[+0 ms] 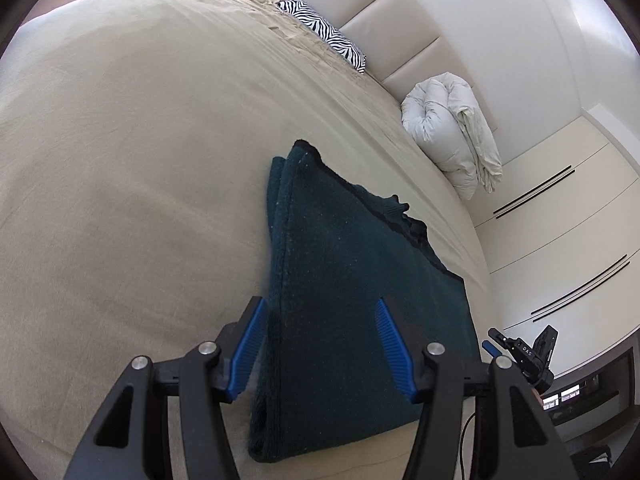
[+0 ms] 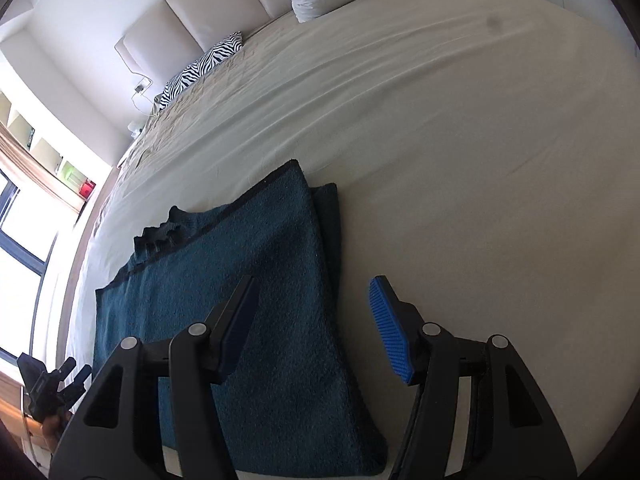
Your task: Fold small clothes
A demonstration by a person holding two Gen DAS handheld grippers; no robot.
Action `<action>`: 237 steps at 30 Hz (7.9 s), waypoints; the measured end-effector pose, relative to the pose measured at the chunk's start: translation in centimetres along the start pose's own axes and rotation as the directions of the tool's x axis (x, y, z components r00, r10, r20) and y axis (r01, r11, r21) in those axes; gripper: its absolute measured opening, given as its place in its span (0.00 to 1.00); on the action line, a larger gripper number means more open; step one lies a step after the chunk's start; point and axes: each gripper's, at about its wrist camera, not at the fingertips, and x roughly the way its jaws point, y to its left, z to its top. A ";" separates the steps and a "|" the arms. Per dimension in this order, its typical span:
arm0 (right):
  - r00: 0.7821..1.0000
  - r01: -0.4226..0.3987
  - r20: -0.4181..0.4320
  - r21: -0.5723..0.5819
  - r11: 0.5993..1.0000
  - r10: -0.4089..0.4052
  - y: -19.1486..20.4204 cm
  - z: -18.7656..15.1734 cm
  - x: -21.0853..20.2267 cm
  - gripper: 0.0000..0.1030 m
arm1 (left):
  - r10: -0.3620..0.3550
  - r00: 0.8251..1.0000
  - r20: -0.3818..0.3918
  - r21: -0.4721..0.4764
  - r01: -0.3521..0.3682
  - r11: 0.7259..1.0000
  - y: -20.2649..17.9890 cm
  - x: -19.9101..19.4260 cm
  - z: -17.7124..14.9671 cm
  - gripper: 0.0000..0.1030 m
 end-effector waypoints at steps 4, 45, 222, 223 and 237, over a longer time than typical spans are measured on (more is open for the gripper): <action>0.999 0.033 -0.002 -0.095 0.995 -0.033 0.4 -3.2 -1.8 0.53 | 0.022 1.000 -0.008 0.003 -0.022 1.000 0.5 -0.2 -1.4 0.57; 0.995 0.100 0.022 -0.112 0.989 -0.098 -1.3 -8.8 -5.4 0.05 | 0.176 0.984 -0.005 0.182 -0.172 0.968 -1.1 0.0 -3.0 0.09; 0.666 -0.591 -0.339 0.304 0.747 0.665 26.4 -11.2 14.2 0.55 | -0.149 0.957 -0.248 -0.149 0.115 0.982 -0.9 3.8 1.0 0.14; 0.669 -0.595 -0.321 0.309 0.742 0.670 25.8 -10.7 13.7 0.55 | -0.150 0.958 -0.246 -0.137 0.119 0.983 -1.8 3.6 1.2 0.14; 0.636 -0.667 -0.030 0.482 0.569 0.771 8.5 -2.2 7.0 0.73 | -0.215 0.918 -0.333 0.084 0.256 0.963 -21.8 12.2 -2.4 0.14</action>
